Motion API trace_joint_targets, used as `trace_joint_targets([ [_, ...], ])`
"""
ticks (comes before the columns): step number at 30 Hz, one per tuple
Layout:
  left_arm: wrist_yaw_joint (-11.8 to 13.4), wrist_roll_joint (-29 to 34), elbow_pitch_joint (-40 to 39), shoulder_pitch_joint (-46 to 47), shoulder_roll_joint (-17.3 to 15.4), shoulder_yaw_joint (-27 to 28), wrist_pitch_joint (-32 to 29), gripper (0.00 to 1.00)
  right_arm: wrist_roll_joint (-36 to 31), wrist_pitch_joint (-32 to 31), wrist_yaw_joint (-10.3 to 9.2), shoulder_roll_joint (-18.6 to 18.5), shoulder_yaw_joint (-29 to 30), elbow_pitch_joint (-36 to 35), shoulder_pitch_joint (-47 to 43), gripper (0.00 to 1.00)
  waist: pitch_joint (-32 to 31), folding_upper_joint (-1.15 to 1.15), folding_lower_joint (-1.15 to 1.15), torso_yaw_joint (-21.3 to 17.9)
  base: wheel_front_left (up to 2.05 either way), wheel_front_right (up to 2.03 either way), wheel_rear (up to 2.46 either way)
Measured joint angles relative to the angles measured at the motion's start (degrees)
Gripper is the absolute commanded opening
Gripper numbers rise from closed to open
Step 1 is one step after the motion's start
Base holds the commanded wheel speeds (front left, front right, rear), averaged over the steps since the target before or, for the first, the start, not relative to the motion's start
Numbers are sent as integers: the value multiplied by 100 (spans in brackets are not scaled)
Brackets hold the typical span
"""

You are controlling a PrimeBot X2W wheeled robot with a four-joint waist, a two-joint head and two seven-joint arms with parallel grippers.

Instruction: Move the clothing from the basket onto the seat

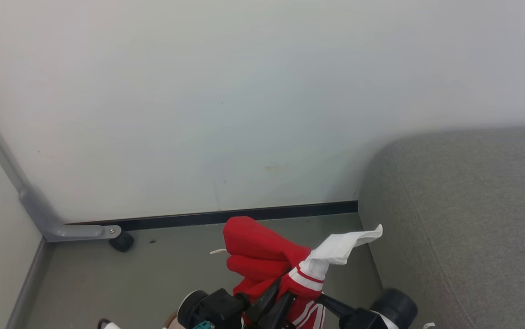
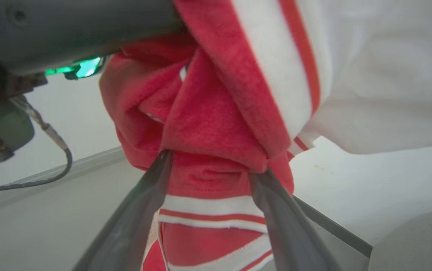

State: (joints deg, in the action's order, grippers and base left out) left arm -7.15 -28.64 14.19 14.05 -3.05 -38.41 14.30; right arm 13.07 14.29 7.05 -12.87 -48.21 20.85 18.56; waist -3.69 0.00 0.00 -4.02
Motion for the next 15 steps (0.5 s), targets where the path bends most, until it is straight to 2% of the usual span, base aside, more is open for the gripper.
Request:
trace_joint_targets([
  [15,1,-189,1,26,-8,-225,0,0,-253,0,-129,510,66,387,290,100,53,0,0,33,0,0,0],
])
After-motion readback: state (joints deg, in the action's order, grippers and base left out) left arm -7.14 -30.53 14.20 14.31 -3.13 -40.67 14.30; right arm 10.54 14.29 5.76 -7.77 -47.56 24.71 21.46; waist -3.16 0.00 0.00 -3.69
